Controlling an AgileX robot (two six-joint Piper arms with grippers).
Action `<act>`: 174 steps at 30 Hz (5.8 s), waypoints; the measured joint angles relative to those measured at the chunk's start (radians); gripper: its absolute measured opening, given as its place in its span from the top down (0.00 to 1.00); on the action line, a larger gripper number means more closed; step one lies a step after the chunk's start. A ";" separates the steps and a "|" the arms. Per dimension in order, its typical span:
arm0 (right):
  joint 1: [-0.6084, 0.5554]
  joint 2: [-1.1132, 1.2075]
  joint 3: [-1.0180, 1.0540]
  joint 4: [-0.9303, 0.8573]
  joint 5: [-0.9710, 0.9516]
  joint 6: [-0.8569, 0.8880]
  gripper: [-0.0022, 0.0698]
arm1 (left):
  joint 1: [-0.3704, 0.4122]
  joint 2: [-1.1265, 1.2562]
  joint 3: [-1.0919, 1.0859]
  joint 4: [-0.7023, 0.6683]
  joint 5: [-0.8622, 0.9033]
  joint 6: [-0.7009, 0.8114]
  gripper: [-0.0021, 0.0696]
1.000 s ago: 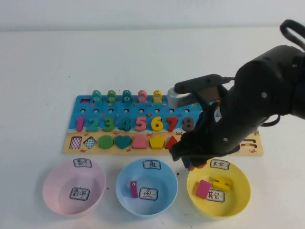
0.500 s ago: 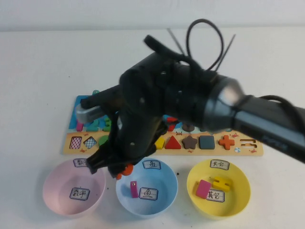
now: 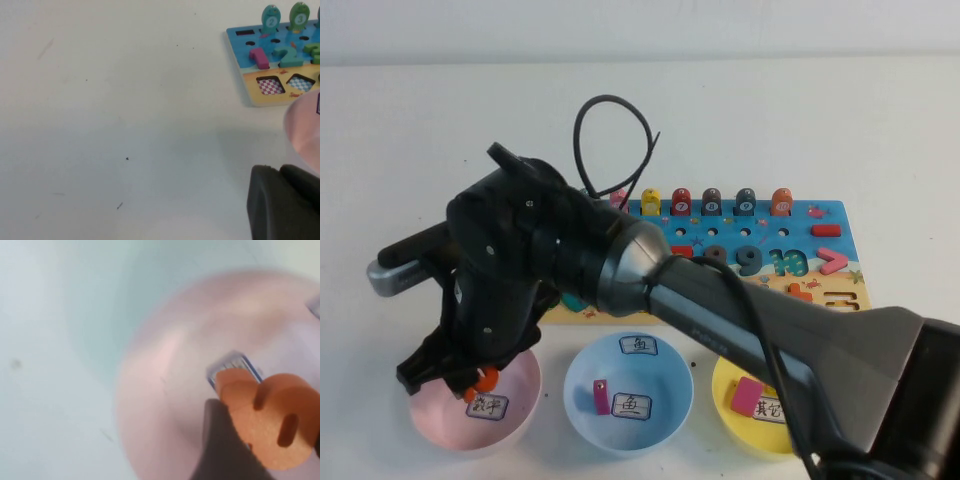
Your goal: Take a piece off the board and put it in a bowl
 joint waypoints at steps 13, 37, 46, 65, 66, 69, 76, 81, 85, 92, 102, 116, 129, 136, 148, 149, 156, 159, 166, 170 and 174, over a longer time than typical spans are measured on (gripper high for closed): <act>0.004 0.083 -0.073 -0.025 0.002 0.000 0.52 | 0.000 0.000 0.000 0.000 0.000 0.000 0.97; 0.004 0.083 -0.073 -0.038 0.004 0.208 0.52 | 0.000 0.000 0.000 0.000 0.000 0.000 0.97; 0.004 0.097 -0.073 -0.038 0.004 0.208 0.52 | 0.000 0.000 0.000 0.000 0.000 0.000 0.97; 0.004 0.100 -0.073 -0.060 0.004 0.208 0.46 | 0.000 0.000 0.000 0.000 0.000 0.000 0.97; 0.004 0.100 -0.073 -0.059 0.004 0.208 0.46 | 0.000 0.000 0.000 0.000 0.000 0.000 0.97; 0.004 0.100 -0.073 -0.062 0.004 0.208 0.43 | 0.000 0.000 0.000 0.000 0.000 0.000 0.97; 0.004 0.093 -0.073 -0.065 0.004 0.208 0.41 | 0.000 0.000 0.000 0.000 0.000 0.000 0.97; 0.007 0.014 -0.071 -0.079 0.004 0.206 0.42 | 0.000 0.000 0.000 0.000 0.000 0.000 0.97; 0.011 -0.063 -0.071 -0.088 0.006 0.174 0.54 | 0.000 0.000 0.000 0.000 0.000 0.000 0.97; 0.026 -0.134 0.013 -0.093 0.007 0.119 0.75 | 0.000 0.000 0.000 0.000 0.000 0.000 0.97; 0.027 -0.284 0.301 -0.147 0.007 0.109 0.92 | 0.000 0.000 0.000 0.000 0.000 0.000 0.97; 0.027 -0.627 0.786 -0.177 -0.215 -0.017 0.99 | 0.000 0.000 0.000 0.000 0.000 0.000 0.97; -0.032 -1.206 1.102 -0.338 -0.260 -0.014 0.99 | 0.000 0.000 0.000 0.000 0.000 0.000 0.97; -0.034 -1.426 1.326 -0.334 -0.262 -0.009 0.99 | 0.000 0.000 0.000 0.000 0.000 0.000 0.97; -0.034 -1.496 1.459 -0.396 -0.204 0.017 0.99 | 0.000 0.000 0.000 0.000 0.000 0.000 0.97; -0.034 -1.498 1.475 -0.406 -0.214 0.037 0.99 | 0.000 0.000 0.000 0.000 0.000 0.000 0.97; -0.252 -1.596 1.751 -0.456 -0.590 0.143 0.99 | 0.000 0.000 0.000 0.000 0.000 0.000 0.97; -0.474 -1.669 1.934 -0.502 -0.861 0.149 0.99 | 0.000 0.000 0.000 0.000 0.000 0.000 0.97; -0.858 -1.932 2.239 -0.550 -1.213 0.154 0.99 | 0.000 0.000 0.000 0.000 0.000 0.000 0.97; -0.944 -2.108 2.311 -0.552 -1.227 0.158 0.99 | 0.000 0.000 0.000 0.000 0.000 0.000 0.97; -0.963 -2.255 2.317 -0.552 -1.183 0.158 0.99 | 0.000 0.000 0.000 0.000 0.000 0.000 0.97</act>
